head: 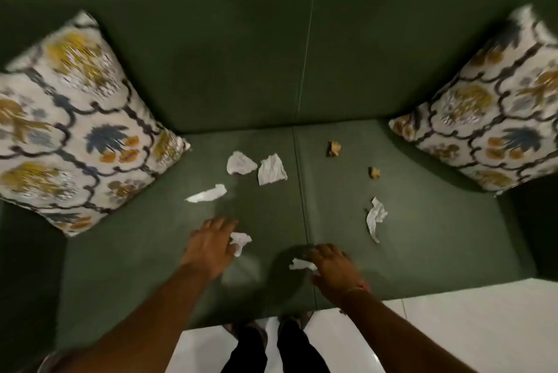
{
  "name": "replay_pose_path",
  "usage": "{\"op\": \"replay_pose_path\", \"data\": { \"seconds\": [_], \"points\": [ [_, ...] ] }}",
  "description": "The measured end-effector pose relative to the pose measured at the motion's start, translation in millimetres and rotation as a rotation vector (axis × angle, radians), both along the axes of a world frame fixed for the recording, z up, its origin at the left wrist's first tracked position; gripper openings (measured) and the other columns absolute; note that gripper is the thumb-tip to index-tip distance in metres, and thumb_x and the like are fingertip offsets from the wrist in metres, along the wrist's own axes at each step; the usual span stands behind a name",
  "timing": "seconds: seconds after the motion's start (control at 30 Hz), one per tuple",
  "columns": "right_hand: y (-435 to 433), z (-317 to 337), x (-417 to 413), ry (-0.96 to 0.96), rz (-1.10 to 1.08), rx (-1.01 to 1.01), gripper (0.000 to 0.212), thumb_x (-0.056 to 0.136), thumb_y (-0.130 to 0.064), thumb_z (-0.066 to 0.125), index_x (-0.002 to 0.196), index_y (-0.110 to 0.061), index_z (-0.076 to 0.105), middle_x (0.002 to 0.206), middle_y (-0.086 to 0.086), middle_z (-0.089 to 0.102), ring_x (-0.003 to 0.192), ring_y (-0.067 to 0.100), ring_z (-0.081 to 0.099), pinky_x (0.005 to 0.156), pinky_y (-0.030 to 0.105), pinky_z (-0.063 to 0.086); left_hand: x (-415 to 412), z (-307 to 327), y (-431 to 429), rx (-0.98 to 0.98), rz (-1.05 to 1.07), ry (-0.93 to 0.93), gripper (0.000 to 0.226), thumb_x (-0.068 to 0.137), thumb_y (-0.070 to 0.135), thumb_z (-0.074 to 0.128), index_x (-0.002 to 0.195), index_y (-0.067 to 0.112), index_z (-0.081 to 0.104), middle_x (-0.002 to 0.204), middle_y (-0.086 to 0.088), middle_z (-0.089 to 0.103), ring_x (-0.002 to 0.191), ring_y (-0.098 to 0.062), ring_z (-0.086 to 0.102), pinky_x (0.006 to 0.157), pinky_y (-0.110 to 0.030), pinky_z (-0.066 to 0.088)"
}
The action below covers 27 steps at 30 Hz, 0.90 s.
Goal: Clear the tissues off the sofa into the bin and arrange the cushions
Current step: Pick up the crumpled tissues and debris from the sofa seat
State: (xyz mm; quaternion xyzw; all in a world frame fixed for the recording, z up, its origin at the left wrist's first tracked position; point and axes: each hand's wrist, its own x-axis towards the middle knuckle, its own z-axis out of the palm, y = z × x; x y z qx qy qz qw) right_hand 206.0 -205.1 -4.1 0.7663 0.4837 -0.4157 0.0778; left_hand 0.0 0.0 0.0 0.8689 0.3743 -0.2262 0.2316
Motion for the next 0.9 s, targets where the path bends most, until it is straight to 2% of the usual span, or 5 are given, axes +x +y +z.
{"op": "replay_pose_path", "data": {
  "seconds": [0.23,0.43,0.6,0.8,0.9],
  "points": [
    [-20,-79,-8,-0.215,0.050,0.217,0.047,0.065,-0.037,0.084,0.108,-0.032,0.068,0.113,0.000,0.068,0.104,0.029,0.064,0.086,0.044,0.055,-4,-83,-13,0.174,-0.118,-0.023,0.037,0.079,0.029,0.066,0.115,0.032,0.060,0.118,0.000,0.058,0.104,-0.022,0.058,0.075,-0.036,0.052],
    [-20,-88,-3,-0.228,-0.156,0.455,0.028,0.057,-0.028,0.089,0.082,-0.031,0.075,0.098,-0.005,0.072,0.092,0.026,0.066,0.072,0.037,0.053,23,-92,-6,0.305,-0.097,-0.240,0.009,0.071,0.027,0.070,0.080,0.027,0.067,0.083,0.006,0.064,0.075,-0.020,0.063,0.053,-0.027,0.050],
    [-23,-62,53,-0.345,-0.441,0.547,0.017,0.064,-0.023,0.087,0.078,-0.027,0.078,0.116,0.009,0.070,0.110,0.039,0.059,0.090,0.046,0.049,104,-61,28,0.349,-0.091,-0.369,0.008,0.070,0.030,0.077,0.076,0.032,0.074,0.119,0.003,0.064,0.108,-0.024,0.056,0.075,-0.039,0.051],
    [-16,-74,135,-0.415,-0.571,0.319,0.014,0.082,-0.038,0.069,0.095,-0.036,0.074,0.158,0.007,0.026,0.147,0.035,0.015,0.116,0.043,0.013,184,-55,79,0.349,-0.216,-0.183,0.006,0.074,0.029,0.074,0.077,0.024,0.077,0.141,-0.010,0.050,0.133,-0.034,0.040,0.091,-0.047,0.043],
    [-9,-92,148,-0.345,-0.612,0.305,0.021,0.086,-0.034,0.066,0.104,-0.026,0.074,0.151,0.007,0.039,0.139,0.031,0.030,0.113,0.039,0.032,195,-69,86,0.305,-0.189,-0.007,0.011,0.078,0.029,0.067,0.086,0.029,0.073,0.141,-0.002,0.049,0.126,-0.026,0.047,0.093,-0.038,0.038]
  ]
}}
